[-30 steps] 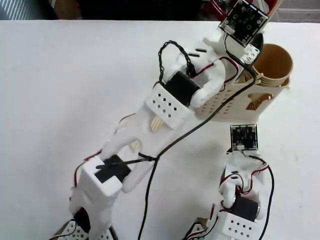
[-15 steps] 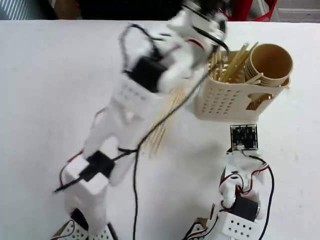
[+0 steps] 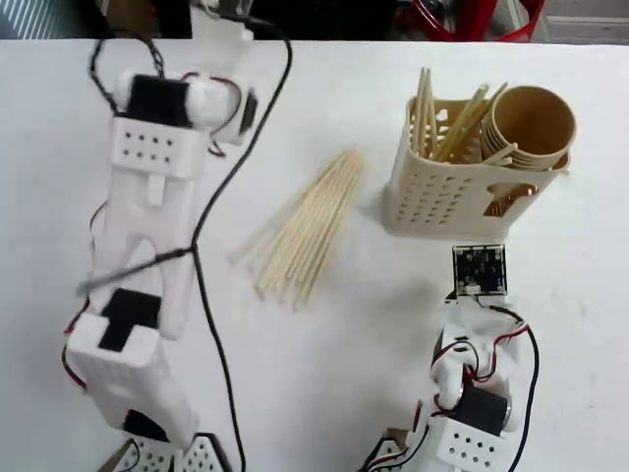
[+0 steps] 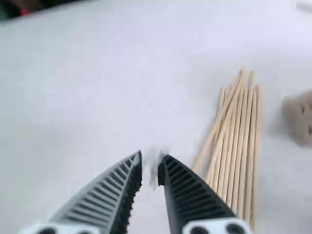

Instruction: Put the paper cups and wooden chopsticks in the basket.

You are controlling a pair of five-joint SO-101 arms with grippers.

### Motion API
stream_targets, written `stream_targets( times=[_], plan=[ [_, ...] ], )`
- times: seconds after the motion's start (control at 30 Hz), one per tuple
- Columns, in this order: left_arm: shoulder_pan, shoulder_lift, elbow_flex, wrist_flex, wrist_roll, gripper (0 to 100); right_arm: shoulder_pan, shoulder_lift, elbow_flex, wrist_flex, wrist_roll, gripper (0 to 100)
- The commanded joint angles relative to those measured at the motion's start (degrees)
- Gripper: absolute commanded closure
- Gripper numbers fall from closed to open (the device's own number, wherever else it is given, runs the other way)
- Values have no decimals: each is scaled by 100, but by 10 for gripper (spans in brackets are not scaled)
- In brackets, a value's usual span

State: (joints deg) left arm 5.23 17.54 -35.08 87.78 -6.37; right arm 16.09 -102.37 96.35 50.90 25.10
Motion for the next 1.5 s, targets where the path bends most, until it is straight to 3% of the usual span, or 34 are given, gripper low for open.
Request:
stream_targets(
  times=[0.0,0.37,0.57,0.7,1.0,1.3,1.47],
  plan=[
    [127,277,668,-404,-730,920,-92,-84,44,75,53,981],
    [286,1402,1081,-1354,-607,916,-171,-84,44,145,53,981],
    [347,1684,1275,-1301,-1196,842,-171,-84,44,145,53,981],
    [418,1798,1363,-1301,-2066,836,-171,-84,44,145,53,981],
    [505,2484,1099,-1398,-2163,836,-171,-84,44,154,53,981],
    [488,3284,-141,-633,-1811,981,-171,-84,44,154,53,981],
    [479,3442,-721,-79,-1609,978,-171,-84,44,154,53,981]
  ],
)
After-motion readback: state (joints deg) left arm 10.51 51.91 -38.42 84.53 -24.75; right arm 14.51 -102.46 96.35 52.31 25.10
